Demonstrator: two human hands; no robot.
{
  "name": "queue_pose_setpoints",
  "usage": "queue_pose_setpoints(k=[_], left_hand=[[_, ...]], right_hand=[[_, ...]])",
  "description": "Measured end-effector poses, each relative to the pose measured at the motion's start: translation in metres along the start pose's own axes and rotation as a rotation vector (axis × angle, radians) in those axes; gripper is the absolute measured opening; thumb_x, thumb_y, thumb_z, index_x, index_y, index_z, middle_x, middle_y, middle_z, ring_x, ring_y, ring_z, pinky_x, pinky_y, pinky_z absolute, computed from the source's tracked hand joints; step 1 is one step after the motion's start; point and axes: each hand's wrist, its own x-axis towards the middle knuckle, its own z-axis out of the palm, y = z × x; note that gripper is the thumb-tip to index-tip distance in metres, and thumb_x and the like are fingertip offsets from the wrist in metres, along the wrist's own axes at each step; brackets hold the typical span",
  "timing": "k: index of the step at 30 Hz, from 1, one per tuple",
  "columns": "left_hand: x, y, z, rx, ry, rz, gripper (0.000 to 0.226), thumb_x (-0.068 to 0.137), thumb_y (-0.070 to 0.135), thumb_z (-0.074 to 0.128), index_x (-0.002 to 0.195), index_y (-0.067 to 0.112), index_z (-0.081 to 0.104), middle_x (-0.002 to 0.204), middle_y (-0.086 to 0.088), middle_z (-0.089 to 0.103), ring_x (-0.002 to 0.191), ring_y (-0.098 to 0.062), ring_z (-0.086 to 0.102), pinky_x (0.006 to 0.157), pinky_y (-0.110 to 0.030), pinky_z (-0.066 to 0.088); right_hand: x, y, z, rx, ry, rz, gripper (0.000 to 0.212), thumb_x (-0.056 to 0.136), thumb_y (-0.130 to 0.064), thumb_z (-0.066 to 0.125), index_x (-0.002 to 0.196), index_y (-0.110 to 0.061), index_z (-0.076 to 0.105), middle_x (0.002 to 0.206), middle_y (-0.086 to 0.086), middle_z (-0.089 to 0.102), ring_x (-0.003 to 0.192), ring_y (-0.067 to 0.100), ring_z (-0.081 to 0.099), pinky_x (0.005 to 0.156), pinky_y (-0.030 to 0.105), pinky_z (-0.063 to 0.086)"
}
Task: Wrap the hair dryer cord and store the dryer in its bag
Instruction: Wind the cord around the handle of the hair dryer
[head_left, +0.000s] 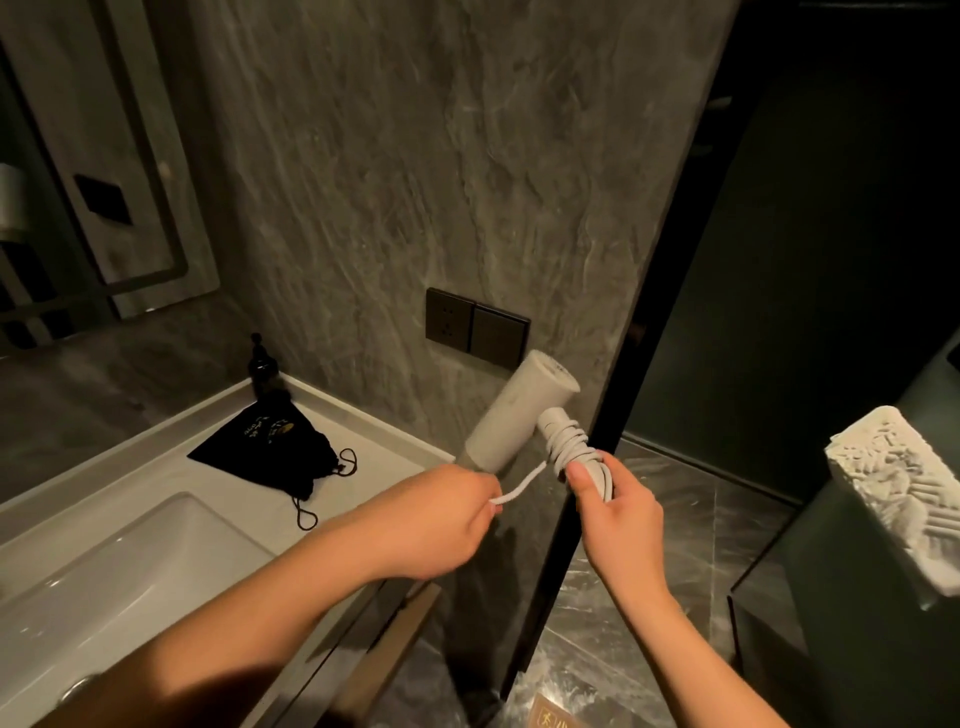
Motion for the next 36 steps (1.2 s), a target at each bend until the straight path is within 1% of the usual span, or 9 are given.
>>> queue_pose_setpoints(k=[4, 11, 17, 23, 26, 28, 31, 33, 36], left_hand=[[0.004, -0.002, -0.036, 0.287, 0.039, 0.001, 0.026, 0.099, 0.036, 0.039, 0.089, 0.020, 0.057, 0.087, -0.005, 0.064, 0.079, -0.028, 0.064, 0.070, -0.042, 0.056], [0.026, -0.016, -0.080, 0.460, 0.148, 0.118, 0.034, 0.090, 0.060, 0.055, 0.079, 0.027, 0.056, 0.081, 0.006, 0.063, 0.078, -0.021, 0.062, 0.059, -0.032, 0.041], [0.049, -0.042, -0.080, 0.378, 0.167, 0.071, 0.049, 0.079, 0.068, 0.063, 0.070, 0.021, 0.054, 0.062, 0.007, 0.052, 0.064, -0.017, 0.055, 0.052, -0.031, 0.041], [0.058, -0.074, -0.050, -0.036, 0.080, -0.029, 0.050, 0.073, 0.065, 0.071, 0.061, 0.018, 0.058, 0.055, 0.004, 0.054, 0.054, -0.013, 0.048, 0.052, -0.030, 0.039], [0.060, -0.094, -0.013, -0.430, 0.017, -0.106, 0.028, 0.084, 0.028, 0.075, 0.064, 0.012, 0.063, 0.062, 0.000, 0.057, 0.060, -0.009, 0.051, 0.059, -0.024, 0.043], [0.053, -0.103, 0.015, -0.893, -0.211, -0.171, 0.021, 0.086, 0.016, 0.075, 0.079, 0.002, 0.060, 0.075, -0.007, 0.066, 0.073, -0.008, 0.061, 0.070, -0.017, 0.045], [0.035, -0.089, 0.048, -1.345, -0.311, 0.332, 0.029, 0.102, 0.025, 0.051, 0.126, 0.010, 0.058, 0.116, 0.001, 0.070, 0.107, -0.002, 0.064, 0.097, -0.017, 0.046], [0.029, -0.055, 0.069, -1.188, -0.282, 0.058, 0.032, 0.101, 0.039, 0.043, 0.110, 0.021, 0.068, 0.075, 0.007, 0.058, 0.066, -0.003, 0.054, 0.063, -0.021, 0.045], [0.007, -0.030, 0.084, -0.814, 0.109, -0.138, 0.031, 0.105, 0.025, 0.044, 0.101, 0.009, 0.070, 0.051, 0.014, 0.047, 0.050, 0.000, 0.041, 0.055, -0.020, 0.033]], right_hand=[[-0.003, 0.005, -0.002, -0.216, -0.150, -0.092, 0.056, 0.095, -0.055, 0.060, 0.138, -0.020, 0.064, 0.103, 0.002, 0.080, 0.096, 0.023, 0.073, 0.082, 0.043, 0.059], [-0.010, -0.004, -0.012, -0.353, -0.464, -0.267, 0.043, 0.093, -0.058, 0.063, 0.123, -0.029, 0.069, 0.088, 0.000, 0.078, 0.082, 0.013, 0.071, 0.076, 0.041, 0.058], [-0.013, -0.014, -0.023, -0.022, -0.833, -0.225, 0.019, 0.096, -0.043, 0.068, 0.108, -0.031, 0.077, 0.085, -0.005, 0.077, 0.072, 0.006, 0.065, 0.068, 0.031, 0.051], [-0.017, -0.023, -0.038, 0.378, -0.957, -0.194, 0.028, 0.102, -0.018, 0.062, 0.123, -0.004, 0.074, 0.074, -0.005, 0.068, 0.059, -0.001, 0.056, 0.056, 0.011, 0.044], [-0.017, -0.024, -0.039, 0.530, -0.900, -0.181, 0.051, 0.094, -0.041, 0.068, 0.126, -0.002, 0.072, 0.070, -0.004, 0.067, 0.055, 0.002, 0.058, 0.047, 0.017, 0.043], [-0.014, -0.022, -0.037, 0.632, -0.814, -0.171, 0.048, 0.095, -0.034, 0.066, 0.127, 0.001, 0.070, 0.068, 0.001, 0.066, 0.052, 0.004, 0.056, 0.043, 0.018, 0.039], [-0.011, -0.021, -0.031, 0.728, -0.603, -0.083, 0.042, 0.095, -0.033, 0.065, 0.124, -0.003, 0.073, 0.066, 0.011, 0.062, 0.047, 0.009, 0.051, 0.043, 0.019, 0.038], [-0.009, -0.019, -0.024, 0.769, -0.432, 0.001, 0.048, 0.089, -0.045, 0.072, 0.120, -0.009, 0.076, 0.065, 0.011, 0.062, 0.047, 0.011, 0.052, 0.043, 0.018, 0.039], [-0.003, -0.010, -0.012, 0.635, -0.189, 0.048, 0.038, 0.088, -0.041, 0.070, 0.112, -0.012, 0.079, 0.059, -0.001, 0.061, 0.051, 0.011, 0.052, 0.045, 0.020, 0.040]])
